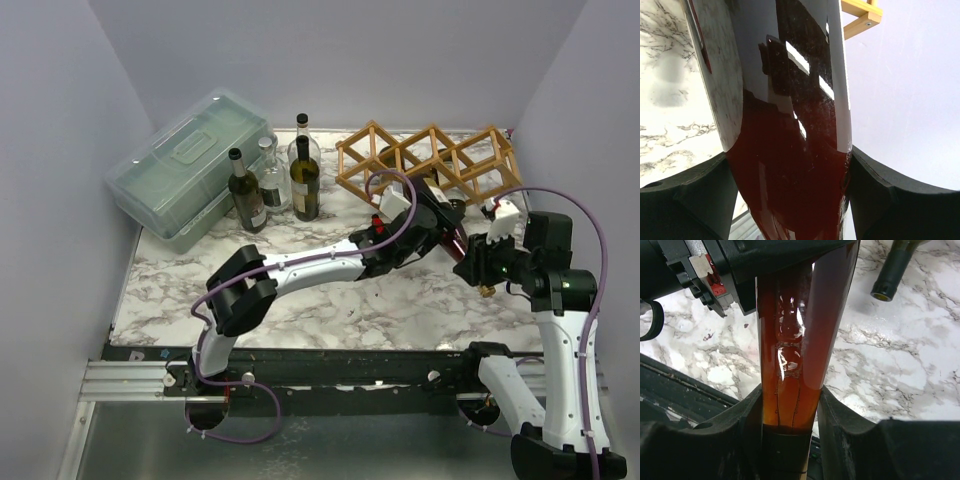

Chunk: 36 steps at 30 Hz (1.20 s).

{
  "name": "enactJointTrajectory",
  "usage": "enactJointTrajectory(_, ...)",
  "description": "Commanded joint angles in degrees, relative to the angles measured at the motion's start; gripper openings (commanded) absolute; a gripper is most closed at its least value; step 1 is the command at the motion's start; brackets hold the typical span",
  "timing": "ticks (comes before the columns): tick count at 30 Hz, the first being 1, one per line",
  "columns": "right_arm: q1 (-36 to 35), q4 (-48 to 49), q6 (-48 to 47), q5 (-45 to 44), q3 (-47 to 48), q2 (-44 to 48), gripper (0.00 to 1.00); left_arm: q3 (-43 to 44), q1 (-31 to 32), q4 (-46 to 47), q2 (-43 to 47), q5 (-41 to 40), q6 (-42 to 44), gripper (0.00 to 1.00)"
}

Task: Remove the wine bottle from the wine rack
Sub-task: Pick up the wine bottle from the wine rack, then place the wine bottle at the center of the board.

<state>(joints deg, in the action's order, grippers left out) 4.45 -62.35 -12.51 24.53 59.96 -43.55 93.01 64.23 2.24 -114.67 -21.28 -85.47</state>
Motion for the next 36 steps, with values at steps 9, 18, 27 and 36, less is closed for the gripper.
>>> enactJointTrajectory(9, -0.6, 4.5, -6.6, 16.9, 5.5, 0.9, 0.00, -11.0, 1.1, 6.7, 10.2, -4.1, 3.0, 0.17)
enactJointTrajectory(18, -0.6, 3.0, -10.2, 24.9, 5.3, -3.1, 0.00, -20.3, 1.2, 8.7, 16.1, -6.6, 1.8, 0.17)
enactJointTrajectory(27, -0.6, 1.3, -15.1, 31.5, 4.2, -6.9, 0.00, -26.1, 1.6, 9.7, 18.5, -7.2, -0.8, 0.17)
enactJointTrajectory(36, -2.0, -0.8, -22.7, 36.2, 1.6, -10.4, 0.00, -30.7, 1.5, 10.4, 20.0, -8.4, -3.2, 0.17)
